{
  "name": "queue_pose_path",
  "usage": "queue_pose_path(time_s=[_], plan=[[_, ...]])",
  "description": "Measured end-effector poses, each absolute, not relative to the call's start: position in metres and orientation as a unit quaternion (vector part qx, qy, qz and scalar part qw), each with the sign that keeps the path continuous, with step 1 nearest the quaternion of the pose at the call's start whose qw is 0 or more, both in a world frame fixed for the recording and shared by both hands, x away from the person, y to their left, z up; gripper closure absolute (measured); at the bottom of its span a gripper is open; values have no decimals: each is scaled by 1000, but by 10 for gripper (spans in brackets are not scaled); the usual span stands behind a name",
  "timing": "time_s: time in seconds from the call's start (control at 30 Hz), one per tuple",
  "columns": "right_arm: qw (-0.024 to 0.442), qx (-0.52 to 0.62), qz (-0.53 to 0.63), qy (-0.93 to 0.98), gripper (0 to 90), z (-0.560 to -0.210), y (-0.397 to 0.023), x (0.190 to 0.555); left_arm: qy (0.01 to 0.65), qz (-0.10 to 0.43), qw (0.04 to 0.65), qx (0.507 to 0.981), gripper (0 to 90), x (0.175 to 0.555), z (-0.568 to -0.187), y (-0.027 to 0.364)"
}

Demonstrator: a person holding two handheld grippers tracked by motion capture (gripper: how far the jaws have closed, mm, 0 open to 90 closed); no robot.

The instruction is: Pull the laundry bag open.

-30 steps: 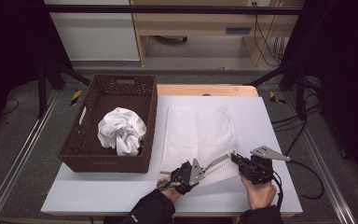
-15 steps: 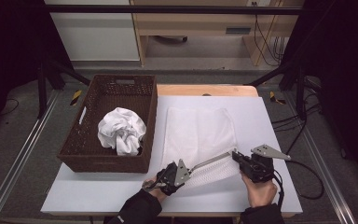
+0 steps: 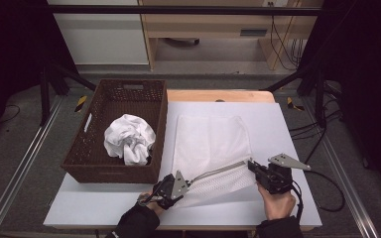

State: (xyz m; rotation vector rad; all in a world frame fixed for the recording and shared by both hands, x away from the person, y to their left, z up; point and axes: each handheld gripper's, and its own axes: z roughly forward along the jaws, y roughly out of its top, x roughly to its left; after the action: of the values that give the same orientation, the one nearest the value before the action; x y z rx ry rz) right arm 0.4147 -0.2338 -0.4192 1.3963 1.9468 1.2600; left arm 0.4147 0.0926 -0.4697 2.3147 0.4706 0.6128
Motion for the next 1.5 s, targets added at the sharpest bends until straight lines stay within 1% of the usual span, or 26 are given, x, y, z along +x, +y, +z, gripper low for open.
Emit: queue_pose_path(time_s=[0.23, 0.37, 0.67, 1.13, 1.2, 1.23, 1.43, 1.5], plan=[[217, 505, 454, 701, 879, -420, -235, 415, 189, 245, 329, 892, 855, 416, -472, 108], [216, 507, 455, 699, 879, -421, -236, 415, 195, 245, 331, 890, 855, 415, -473, 113], [215, 509, 454, 699, 879, -423, -240, 414, 191, 252, 322, 893, 855, 411, -473, 123], [213, 516, 448, 698, 879, -428, -243, 415, 204, 248, 304, 897, 855, 408, -474, 147], [217, 520, 446, 695, 879, -428, -244, 415, 208, 242, 305, 897, 855, 408, -474, 153], [210, 520, 450, 694, 879, -429, -245, 415, 212, 238, 309, 896, 856, 408, -474, 155], [210, 519, 446, 698, 878, -431, -242, 415, 209, 246, 300, 898, 855, 406, -475, 155], [208, 519, 446, 699, 876, -433, -242, 415, 219, 246, 303, 894, 853, 407, -476, 155]])
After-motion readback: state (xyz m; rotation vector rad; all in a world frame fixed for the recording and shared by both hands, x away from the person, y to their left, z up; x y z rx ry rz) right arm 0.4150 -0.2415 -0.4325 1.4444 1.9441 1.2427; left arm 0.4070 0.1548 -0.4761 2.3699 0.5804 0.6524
